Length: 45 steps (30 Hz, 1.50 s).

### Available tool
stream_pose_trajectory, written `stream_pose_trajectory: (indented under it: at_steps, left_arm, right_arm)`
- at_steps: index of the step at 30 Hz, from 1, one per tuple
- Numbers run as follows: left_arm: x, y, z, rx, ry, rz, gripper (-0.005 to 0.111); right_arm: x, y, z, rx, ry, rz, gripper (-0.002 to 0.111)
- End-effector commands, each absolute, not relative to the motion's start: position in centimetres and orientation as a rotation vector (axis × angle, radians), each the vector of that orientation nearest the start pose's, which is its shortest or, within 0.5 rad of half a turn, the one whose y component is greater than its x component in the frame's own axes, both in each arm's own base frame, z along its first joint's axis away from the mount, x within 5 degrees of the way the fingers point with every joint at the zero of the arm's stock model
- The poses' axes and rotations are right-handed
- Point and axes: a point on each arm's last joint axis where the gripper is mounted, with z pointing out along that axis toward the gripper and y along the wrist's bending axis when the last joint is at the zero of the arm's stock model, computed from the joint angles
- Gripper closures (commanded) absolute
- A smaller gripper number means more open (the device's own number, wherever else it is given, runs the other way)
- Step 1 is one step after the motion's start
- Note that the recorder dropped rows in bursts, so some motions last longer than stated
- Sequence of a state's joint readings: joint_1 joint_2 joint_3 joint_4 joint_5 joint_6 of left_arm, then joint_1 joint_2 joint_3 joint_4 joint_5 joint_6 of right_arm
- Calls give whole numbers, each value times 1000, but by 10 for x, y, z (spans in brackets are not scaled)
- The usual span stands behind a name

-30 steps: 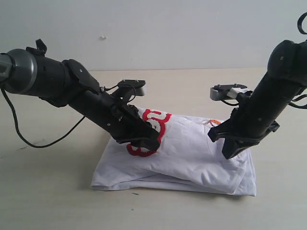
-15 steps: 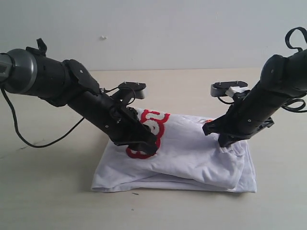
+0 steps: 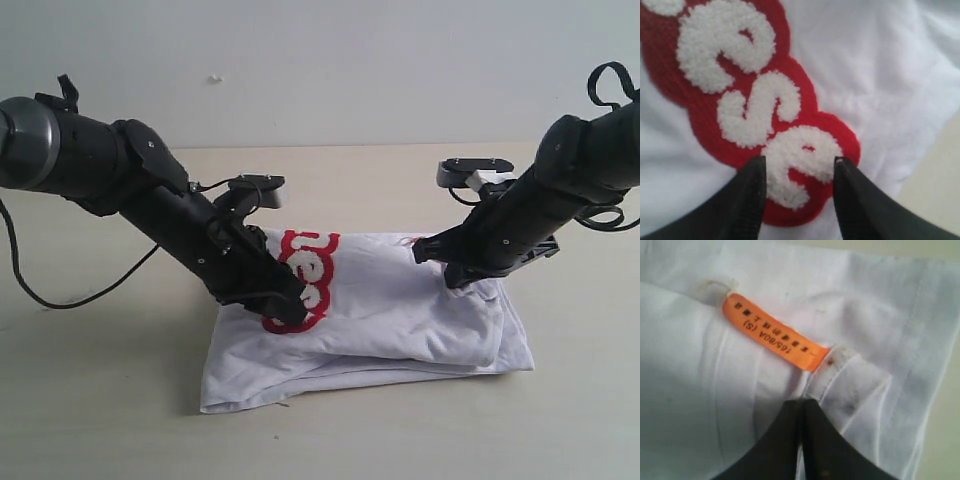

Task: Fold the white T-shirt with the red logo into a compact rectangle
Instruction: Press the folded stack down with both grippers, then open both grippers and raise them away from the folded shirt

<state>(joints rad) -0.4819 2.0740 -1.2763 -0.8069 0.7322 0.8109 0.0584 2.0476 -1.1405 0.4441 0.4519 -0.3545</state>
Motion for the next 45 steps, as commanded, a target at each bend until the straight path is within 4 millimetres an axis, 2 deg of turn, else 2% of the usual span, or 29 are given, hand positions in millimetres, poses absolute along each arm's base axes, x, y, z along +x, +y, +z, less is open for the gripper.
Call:
stream_pose_trajectory:
  at_steps: [1, 10, 14, 18, 24, 28, 36, 38, 42, 43, 45]
  left_arm:
    - [336, -213, 128, 945, 2680, -776, 63]
    - [345, -185, 122, 846, 2744, -747, 63]
    - [347, -176, 120, 813, 2759, -743, 63]
    - [347, -175, 119, 808, 2760, -740, 63]
    - [347, -177, 122, 771, 2755, -765, 63]
    - [347, -177, 137, 769, 2719, -777, 63]
    - [343, -176, 179, 768, 2607, -774, 64]
    - [343, -174, 188, 745, 2588, -766, 69]
    - [343, -165, 200, 625, 2506, -682, 86]
    - [341, -161, 208, 579, 2458, -638, 91]
    - [335, -155, 216, 529, 2417, -598, 94]
  right_arm:
    - [375, 43, 93, -119, 2845, 343, 103]
    - [377, 54, 98, -103, 2786, 526, 103]
    - [379, 55, 99, -96, 2763, 538, 103]
    - [382, 55, 101, -85, 2734, 543, 103]
    - [394, 56, 115, -96, 2678, 548, 103]
    - [394, 55, 125, -161, 2656, 506, 103]
    - [388, 50, 164, -246, 2594, 405, 103]
    - [383, 48, 172, -255, 2592, 366, 103]
    - [369, 43, 185, -255, 2544, 298, 103]
    - [359, 40, 191, -251, 2521, 270, 103]
    - [343, 39, 196, -241, 2507, 259, 103]
